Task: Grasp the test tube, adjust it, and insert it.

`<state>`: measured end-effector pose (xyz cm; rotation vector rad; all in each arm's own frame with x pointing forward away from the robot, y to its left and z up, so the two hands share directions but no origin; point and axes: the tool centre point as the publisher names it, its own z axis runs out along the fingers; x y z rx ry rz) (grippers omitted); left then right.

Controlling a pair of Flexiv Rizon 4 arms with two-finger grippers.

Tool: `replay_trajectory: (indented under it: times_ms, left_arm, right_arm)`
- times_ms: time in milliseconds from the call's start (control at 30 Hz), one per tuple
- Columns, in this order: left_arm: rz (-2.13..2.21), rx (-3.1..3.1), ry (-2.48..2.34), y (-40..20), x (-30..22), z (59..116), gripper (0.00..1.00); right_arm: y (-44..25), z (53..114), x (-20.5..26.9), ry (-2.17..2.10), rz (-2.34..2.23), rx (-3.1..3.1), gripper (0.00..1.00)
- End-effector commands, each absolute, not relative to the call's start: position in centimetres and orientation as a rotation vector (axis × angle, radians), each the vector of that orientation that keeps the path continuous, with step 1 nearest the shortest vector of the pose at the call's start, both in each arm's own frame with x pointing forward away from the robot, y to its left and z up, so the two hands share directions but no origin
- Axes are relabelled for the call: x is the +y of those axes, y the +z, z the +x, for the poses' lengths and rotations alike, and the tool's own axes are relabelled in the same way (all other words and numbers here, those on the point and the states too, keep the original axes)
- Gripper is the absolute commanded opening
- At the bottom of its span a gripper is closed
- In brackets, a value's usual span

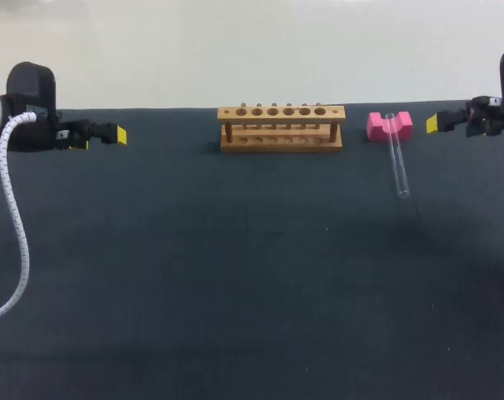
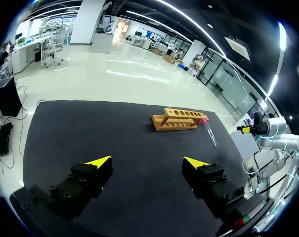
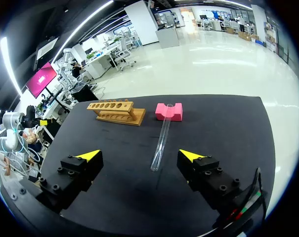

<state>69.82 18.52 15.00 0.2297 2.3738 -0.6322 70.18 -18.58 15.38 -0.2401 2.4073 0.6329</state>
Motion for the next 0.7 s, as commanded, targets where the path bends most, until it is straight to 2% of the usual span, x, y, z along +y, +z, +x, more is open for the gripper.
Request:
replay_trajectory:
  times_ms: [33,500,700]
  left_arm:
    - [0.229,2.379,-0.629,15.09,18.45,69.94,1.0]
    - [0.234,2.378,-0.631,15.04,18.38,70.02,1.0]
    - [0.38,2.287,-0.641,14.61,18.35,70.56,1.0]
  right_arm:
    - [15.43,70.19,-18.58,0.632,-0.241,2.408,1.0]
    - [15.43,70.19,-18.58,0.632,-0.241,2.408,1.0]
    - [15.43,70.19,-18.58,0.632,-0.241,2.408,1.0]
